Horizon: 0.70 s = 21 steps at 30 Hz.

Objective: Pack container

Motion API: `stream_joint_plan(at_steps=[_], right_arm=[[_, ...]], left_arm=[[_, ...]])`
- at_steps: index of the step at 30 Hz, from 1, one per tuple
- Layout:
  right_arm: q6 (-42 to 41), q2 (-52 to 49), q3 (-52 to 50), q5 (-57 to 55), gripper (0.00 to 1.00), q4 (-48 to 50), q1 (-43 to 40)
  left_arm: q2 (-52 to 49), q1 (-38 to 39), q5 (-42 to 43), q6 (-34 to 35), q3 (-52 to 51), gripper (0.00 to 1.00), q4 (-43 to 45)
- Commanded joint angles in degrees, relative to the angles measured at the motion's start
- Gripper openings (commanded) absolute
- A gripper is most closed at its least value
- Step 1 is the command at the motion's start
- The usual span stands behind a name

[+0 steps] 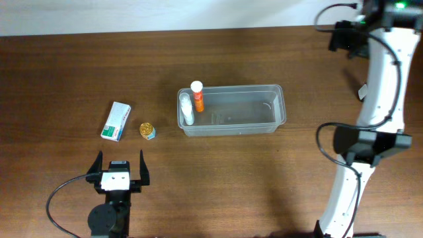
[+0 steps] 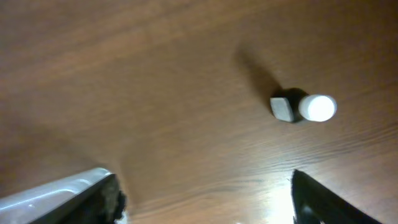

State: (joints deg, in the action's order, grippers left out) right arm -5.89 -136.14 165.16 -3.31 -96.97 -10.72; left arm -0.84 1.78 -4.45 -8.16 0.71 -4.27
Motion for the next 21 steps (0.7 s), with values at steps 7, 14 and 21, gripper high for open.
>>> stream_joint_plan(at_steps=[7, 14, 21], right_arm=[[12.1, 1.4, -10.2, 5.6, 0.93, 0.8, -12.0], [13.4, 1.3, -12.5, 10.6, 0.97, 4.6, -18.6], [20.5, 0.9, -12.6, 19.8, 0.99, 6.1, -21.2]], left_arm=[[0.5, -0.3, 0.6, -1.0, -0.2, 0.99, -0.1], [0.5, -0.3, 0.6, -1.0, -0.2, 0.99, -0.1], [0.5, -0.3, 0.6, -1.0, -0.2, 0.99, -0.1]])
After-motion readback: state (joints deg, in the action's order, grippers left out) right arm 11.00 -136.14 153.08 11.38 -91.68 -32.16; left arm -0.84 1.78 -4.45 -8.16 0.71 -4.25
